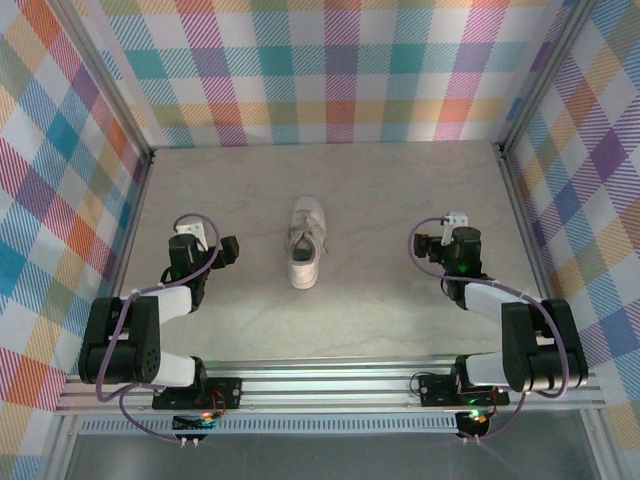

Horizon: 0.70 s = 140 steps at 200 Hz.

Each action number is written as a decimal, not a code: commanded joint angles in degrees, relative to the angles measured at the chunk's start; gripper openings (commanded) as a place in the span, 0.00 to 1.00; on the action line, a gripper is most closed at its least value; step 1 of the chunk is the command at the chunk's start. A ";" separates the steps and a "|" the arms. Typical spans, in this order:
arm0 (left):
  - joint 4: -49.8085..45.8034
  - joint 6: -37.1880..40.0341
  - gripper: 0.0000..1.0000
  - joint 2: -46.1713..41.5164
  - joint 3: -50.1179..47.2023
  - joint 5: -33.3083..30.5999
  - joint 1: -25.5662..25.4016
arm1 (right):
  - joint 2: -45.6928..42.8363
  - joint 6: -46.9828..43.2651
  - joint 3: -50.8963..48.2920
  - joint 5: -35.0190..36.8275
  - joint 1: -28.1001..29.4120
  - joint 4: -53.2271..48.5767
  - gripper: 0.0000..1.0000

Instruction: Tie the shoes

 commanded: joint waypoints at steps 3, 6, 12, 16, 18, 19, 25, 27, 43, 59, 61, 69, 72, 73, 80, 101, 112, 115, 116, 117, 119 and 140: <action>12.52 2.34 1.00 3.98 -0.83 2.11 -0.22 | 4.08 -0.73 -1.62 -3.10 -1.25 13.40 0.99; 13.08 2.34 1.00 4.61 -0.86 2.21 -0.30 | 4.93 -0.62 -1.72 -3.22 -1.33 14.30 0.99; 15.32 2.63 1.00 5.98 -1.17 2.50 -0.38 | 6.75 -0.58 -1.85 -3.51 -1.61 16.20 0.99; 16.38 2.96 1.00 6.63 -1.33 2.92 -0.54 | 7.99 -0.60 -2.09 -3.84 -1.63 17.63 0.99; 16.46 3.22 1.00 6.83 -1.34 3.04 -0.72 | 8.62 -0.67 -2.18 -4.00 -1.59 18.25 0.99; 16.41 3.31 1.00 6.92 -1.34 3.02 -0.77 | 8.95 -0.71 -2.20 -4.06 -1.61 18.54 0.99; 16.27 3.74 1.00 7.38 -1.18 2.54 -1.34 | 10.97 -1.11 -2.30 -4.59 -1.60 21.21 0.99; 16.32 3.86 1.00 7.74 -1.10 2.31 -1.58 | 11.17 -1.24 -2.19 -4.65 -1.58 21.21 0.99; 15.48 4.78 1.00 9.98 0.32 0.69 -2.56 | 10.86 0.10 -0.44 -7.37 -3.28 17.14 0.99; 13.08 5.67 1.00 9.82 1.50 -2.90 -4.29 | 10.65 0.31 -0.08 -8.51 -3.88 16.14 0.99; 12.82 5.68 1.00 9.71 1.57 -2.96 -4.34 | 10.56 0.26 -0.03 -8.49 -3.91 15.74 0.99; 12.23 5.68 1.00 9.56 1.66 -2.94 -4.36 | 10.43 0.25 0.06 -8.60 -3.84 15.58 0.99; 12.67 5.69 1.00 9.68 1.59 -2.99 -4.37 | 10.57 0.22 -0.05 -8.52 -3.83 15.91 0.99; 12.76 5.69 1.00 9.71 1.58 -2.98 -4.36 | 10.54 0.21 -0.03 -8.52 -3.83 15.96 0.99; 12.74 5.73 1.00 9.67 1.54 -3.05 -4.36 | 10.33 0.23 0.10 -8.55 -3.86 15.11 0.99; 12.68 5.86 1.00 9.56 1.48 -3.31 -4.60 | 10.31 0.07 -0.19 -8.51 -3.88 15.90 0.99; 12.63 5.89 1.00 9.56 1.47 -3.25 -4.61 | 10.29 -0.15 -0.37 -8.34 -3.58 16.25 0.99; 12.60 5.88 1.00 9.56 1.47 -3.32 -4.63 | 10.33 -0.10 -0.04 -8.70 -3.71 15.72 0.99; 12.64 5.91 1.00 9.56 1.47 -3.33 -4.62 | 10.33 -0.03 0.06 -8.82 -3.73 15.60 0.99; 12.66 5.89 1.00 9.56 1.52 -3.33 -4.62 | 10.33 0.00 0.15 -8.93 -3.82 15.33 0.99; 12.67 5.86 1.00 9.56 1.48 -3.33 -4.61 | 10.31 0.03 0.11 -9.06 -3.85 15.12 0.99; 12.62 5.86 1.00 9.60 1.52 -3.33 -4.61 | 10.24 -0.03 -0.01 -9.21 -3.92 15.40 0.99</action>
